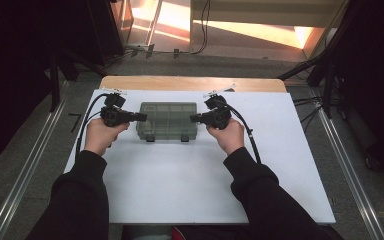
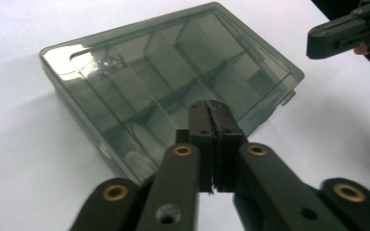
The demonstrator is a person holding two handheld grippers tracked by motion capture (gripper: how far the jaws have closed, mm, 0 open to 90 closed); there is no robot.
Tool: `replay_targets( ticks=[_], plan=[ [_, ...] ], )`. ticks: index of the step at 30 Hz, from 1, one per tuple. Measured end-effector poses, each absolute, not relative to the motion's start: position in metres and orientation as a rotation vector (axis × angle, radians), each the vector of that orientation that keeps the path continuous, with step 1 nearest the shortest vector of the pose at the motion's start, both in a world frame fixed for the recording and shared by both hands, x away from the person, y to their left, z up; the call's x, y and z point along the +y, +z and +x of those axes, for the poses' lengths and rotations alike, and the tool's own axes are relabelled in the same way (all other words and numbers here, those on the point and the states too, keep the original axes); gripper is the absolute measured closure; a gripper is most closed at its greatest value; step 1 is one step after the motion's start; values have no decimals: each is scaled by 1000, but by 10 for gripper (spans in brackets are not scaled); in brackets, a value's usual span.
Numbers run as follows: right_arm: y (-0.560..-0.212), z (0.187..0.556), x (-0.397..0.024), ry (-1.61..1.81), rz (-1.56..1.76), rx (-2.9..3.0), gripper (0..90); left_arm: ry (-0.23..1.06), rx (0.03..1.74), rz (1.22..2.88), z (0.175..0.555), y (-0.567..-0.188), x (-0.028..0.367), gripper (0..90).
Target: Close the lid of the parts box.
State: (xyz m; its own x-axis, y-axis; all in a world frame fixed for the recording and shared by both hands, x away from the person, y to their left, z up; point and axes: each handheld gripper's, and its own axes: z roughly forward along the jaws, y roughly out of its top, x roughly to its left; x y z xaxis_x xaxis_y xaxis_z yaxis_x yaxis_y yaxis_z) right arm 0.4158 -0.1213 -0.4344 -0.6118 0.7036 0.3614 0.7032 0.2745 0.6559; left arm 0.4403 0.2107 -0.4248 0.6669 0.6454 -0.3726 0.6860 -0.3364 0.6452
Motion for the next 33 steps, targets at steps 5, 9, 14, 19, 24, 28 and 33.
replay_targets(
  ticks=[5, 9, 14, 19, 24, 28, 33],
  plan=[
    [-438, 416, -116, 1272, 1392, 2504, 876, -65, 1023, 2078, 441, -432, 207, 900],
    [-444, 418, -114, 1247, 1386, 2505, 876, -66, 1032, 2068, 441, -442, 208, 900],
    [-452, 418, -112, 1219, 1410, 2501, 876, -64, 1043, 2081, 442, -452, 209, 900],
    [-462, 420, -110, 1169, 1414, 2515, 876, -62, 1026, 2078, 442, -455, 208, 900],
    [-464, 419, -108, 1148, 1397, 2512, 876, -54, 1009, 2077, 442, -457, 209, 900],
    [-466, 417, -109, 1167, 1368, 2502, 878, -46, 1010, 2051, 439, -460, 210, 900],
    [-468, 417, -110, 1187, 1360, 2494, 879, 1, 1006, 2064, 435, -461, 208, 900]
  ],
)
